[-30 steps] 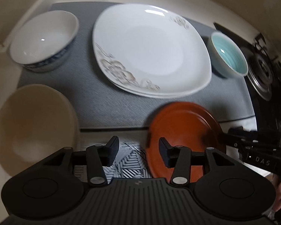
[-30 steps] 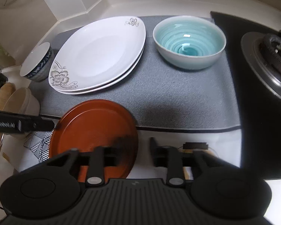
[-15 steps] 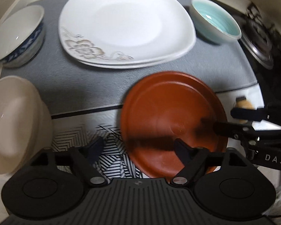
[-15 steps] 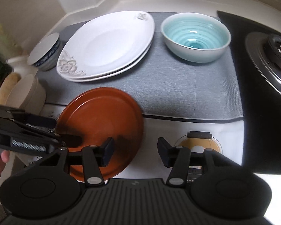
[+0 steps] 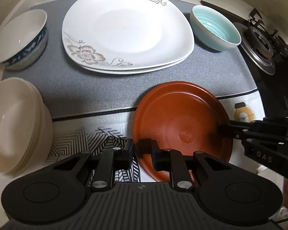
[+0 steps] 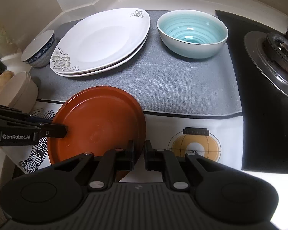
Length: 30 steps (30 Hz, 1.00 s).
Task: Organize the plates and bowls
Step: 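Grasp the brown-orange plate rim with both grippers and lift it, then carry the brown-orange plate with both grippers and lower it onto the stacked white plates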
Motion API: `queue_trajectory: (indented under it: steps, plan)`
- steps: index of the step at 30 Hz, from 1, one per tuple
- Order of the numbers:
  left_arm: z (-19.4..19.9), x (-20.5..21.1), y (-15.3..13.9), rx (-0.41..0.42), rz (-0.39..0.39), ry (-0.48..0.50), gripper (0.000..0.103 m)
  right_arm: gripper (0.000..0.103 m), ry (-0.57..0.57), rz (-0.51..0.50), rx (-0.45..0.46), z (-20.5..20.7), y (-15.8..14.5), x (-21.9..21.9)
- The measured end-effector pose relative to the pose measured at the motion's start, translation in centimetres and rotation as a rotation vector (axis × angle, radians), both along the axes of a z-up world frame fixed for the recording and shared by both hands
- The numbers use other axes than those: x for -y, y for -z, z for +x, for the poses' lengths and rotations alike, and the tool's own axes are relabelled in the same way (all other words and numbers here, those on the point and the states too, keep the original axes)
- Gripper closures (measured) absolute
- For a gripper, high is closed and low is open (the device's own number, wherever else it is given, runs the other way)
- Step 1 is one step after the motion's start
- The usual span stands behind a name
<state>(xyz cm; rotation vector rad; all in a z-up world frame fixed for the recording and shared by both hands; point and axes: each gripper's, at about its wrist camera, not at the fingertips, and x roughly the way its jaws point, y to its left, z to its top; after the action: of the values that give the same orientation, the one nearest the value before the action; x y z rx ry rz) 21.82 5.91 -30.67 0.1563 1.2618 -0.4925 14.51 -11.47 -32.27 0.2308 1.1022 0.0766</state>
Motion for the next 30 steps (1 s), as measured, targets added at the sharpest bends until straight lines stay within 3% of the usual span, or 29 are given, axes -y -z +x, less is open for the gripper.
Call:
queue_trajectory:
  steps: [8, 16, 22, 30]
  plan:
    - [-0.6, -0.5, -4.2, 0.042, -0.062, -0.012, 0.083, 0.092, 0.048, 0.035, 0.063, -0.6, -4.2, 0.8]
    - [0.3, -1.7, -9.6, 0.113, -0.175, -0.049, 0.081, 0.09, 0.09, 0.095, 0.16, -0.7, -9.1, 1.5]
    - [1.6, -2.4, -14.0, 0.216, -0.24, -0.065, 0.077, 0.09, 0.1, 0.114, 0.246, 1.1, -13.0, 1.9]
    - [4.5, -2.8, -17.1, 0.302, -0.285, -0.141, 0.077, 0.09, 0.094, 0.079, 0.349, 4.7, -17.3, 1.2]
